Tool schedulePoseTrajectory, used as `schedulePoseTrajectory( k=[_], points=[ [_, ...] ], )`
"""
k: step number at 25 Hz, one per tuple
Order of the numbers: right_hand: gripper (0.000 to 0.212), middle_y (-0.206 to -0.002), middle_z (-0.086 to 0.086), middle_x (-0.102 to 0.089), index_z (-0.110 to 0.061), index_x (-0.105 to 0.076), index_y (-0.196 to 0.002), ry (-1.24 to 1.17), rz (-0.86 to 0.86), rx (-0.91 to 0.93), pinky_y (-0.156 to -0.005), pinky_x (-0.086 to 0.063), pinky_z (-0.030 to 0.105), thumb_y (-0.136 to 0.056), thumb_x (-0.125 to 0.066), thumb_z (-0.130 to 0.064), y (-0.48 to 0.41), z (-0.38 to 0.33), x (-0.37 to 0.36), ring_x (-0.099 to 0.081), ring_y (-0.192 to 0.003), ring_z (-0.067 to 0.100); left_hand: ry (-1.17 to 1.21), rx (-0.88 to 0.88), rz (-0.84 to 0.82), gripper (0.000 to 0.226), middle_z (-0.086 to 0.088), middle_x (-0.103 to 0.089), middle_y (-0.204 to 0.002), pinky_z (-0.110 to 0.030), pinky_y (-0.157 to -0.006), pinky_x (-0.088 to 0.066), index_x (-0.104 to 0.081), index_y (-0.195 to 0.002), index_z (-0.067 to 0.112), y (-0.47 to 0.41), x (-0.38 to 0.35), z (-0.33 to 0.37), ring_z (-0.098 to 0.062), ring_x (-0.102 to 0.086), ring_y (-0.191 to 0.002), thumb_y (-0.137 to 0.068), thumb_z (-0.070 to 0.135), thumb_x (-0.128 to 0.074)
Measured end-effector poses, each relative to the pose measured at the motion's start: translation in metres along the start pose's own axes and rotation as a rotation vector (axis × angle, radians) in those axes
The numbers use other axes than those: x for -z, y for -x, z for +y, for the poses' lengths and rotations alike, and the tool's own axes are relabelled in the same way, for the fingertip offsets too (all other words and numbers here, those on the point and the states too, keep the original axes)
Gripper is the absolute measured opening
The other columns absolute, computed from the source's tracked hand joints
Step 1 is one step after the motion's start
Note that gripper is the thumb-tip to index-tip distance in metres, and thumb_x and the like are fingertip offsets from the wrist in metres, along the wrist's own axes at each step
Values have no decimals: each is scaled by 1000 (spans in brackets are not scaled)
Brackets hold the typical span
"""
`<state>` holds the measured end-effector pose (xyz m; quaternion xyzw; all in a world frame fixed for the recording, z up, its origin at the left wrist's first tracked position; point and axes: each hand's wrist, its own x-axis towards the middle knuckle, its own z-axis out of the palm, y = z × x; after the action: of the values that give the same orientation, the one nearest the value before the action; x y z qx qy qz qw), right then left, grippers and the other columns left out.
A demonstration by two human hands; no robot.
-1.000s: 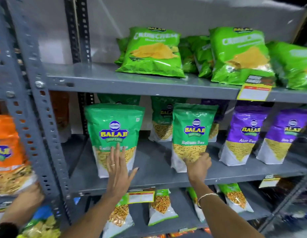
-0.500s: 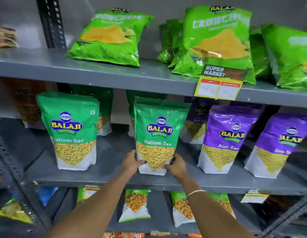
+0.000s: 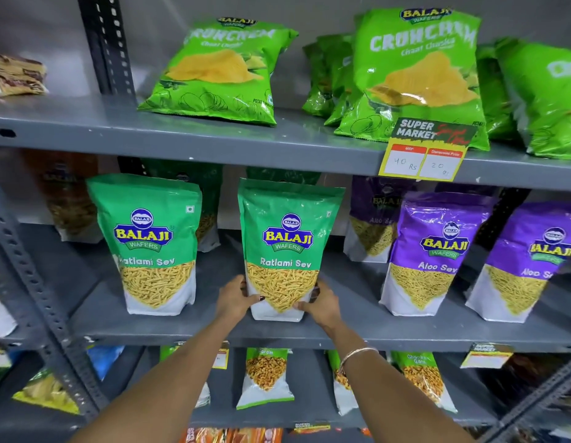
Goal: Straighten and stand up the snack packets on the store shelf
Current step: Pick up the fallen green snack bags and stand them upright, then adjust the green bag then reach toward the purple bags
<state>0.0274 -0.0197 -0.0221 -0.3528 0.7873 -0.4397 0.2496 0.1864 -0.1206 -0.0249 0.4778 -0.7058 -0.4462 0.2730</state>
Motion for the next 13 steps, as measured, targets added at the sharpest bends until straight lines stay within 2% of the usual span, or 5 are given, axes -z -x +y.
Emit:
schedulePoseTrajectory(
  k=[2, 4, 7, 10, 13],
  points=[
    [73, -128, 17, -57, -3, -46, -126, 14, 28, -18, -97, -43, 36, -63, -82, -15, 5, 0, 8, -52, -120, 32, -11, -32, 22, 71, -17, -51, -137, -41, -100, -44, -43, -129, 2, 4, 3, 10, -32, -49, -125, -69, 15, -78],
    [81, -131, 19, -50, -3, -42, -128, 54, 140, -16, -102, -39, 40, -60, -84, -21, 12, 8, 25, -45, -126, 35, -43, -123, 137, 97, -15, -28, -153, -44, -114, -29, -22, -144, 5, 11, -2, 22, -30, -25, -142, -67, 20, -80],
    [80, -128, 26, -46, 3, -40, -127, 114, 415, -50, -101, -34, 42, -63, -82, -21, 23, 24, 72, -41, -121, 40, -217, -362, 356, 103, -16, -8, -159, -47, -118, -13, -13, -146, 4, 28, -20, 44, -29, -1, -147, -70, 32, -75],
    [86, -125, 31, -44, 6, -37, -127, 145, 673, -118, -97, -34, 47, -60, -83, -23, 25, 46, 131, -39, -117, 44, -384, -620, 424, 83, -18, -19, -156, -43, -117, -12, -20, -141, 13, 40, -55, 67, -28, -5, -144, -75, 48, -57],
    [100, -129, 33, -42, 6, -33, -133, 168, 674, -163, -103, -28, 48, -54, -86, -24, 11, 75, 189, -37, -121, 46, -399, -635, 292, 70, -16, -37, -147, -45, -112, -28, -35, -134, 9, 37, -123, 92, -26, -21, -137, -77, 47, -50]
  ],
)
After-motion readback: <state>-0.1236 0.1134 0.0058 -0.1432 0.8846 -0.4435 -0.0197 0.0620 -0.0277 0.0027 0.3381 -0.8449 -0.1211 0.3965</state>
